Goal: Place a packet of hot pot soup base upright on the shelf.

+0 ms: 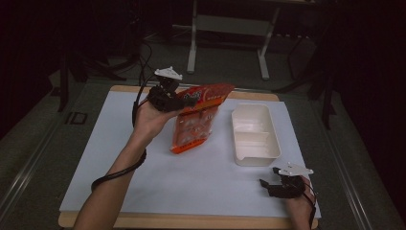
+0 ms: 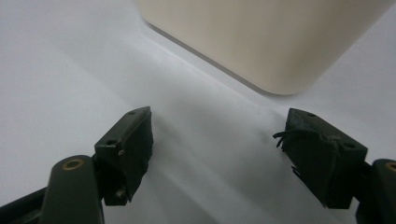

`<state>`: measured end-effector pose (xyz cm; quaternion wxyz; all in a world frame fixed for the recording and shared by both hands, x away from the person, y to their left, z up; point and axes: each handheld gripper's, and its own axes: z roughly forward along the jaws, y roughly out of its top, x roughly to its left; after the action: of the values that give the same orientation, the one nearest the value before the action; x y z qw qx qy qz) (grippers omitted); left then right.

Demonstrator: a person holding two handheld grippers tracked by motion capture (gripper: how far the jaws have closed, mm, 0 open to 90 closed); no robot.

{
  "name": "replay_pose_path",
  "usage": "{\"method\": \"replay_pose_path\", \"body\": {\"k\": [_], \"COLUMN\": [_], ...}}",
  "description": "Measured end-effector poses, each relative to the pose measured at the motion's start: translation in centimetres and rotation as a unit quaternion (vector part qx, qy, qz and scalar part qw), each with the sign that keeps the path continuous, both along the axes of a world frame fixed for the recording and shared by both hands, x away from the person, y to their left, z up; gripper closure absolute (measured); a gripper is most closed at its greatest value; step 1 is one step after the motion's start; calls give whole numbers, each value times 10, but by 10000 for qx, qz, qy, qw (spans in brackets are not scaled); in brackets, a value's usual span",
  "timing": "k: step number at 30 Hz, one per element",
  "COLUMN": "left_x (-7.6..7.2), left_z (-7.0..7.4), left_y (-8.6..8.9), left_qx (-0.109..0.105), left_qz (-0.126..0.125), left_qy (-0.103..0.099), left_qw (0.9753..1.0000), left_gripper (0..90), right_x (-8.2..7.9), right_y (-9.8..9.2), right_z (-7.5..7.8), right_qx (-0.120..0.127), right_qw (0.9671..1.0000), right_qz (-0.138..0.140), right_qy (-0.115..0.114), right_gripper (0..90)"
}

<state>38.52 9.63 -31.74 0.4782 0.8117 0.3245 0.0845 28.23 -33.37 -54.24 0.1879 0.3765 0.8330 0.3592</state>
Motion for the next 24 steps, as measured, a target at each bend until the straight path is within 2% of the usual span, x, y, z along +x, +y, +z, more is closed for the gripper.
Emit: {"method": "replay_pose_path", "body": {"k": [8,24], "left_x": [2,8], "left_z": [6,16], "left_y": [-10,-26], "left_qx": [-8,-179], "left_qz": [-112,-241], "left_qy": [-37,-11], "left_qw": [9999,9995], "left_gripper": [900,900], "right_x": [0,0], "right_y": [0,0], "right_z": [0,0], "right_qx": [0,9], "right_qw": [10000,10000], "right_qz": [-1,23], "right_qy": [0,26], "right_gripper": [241,223]}}
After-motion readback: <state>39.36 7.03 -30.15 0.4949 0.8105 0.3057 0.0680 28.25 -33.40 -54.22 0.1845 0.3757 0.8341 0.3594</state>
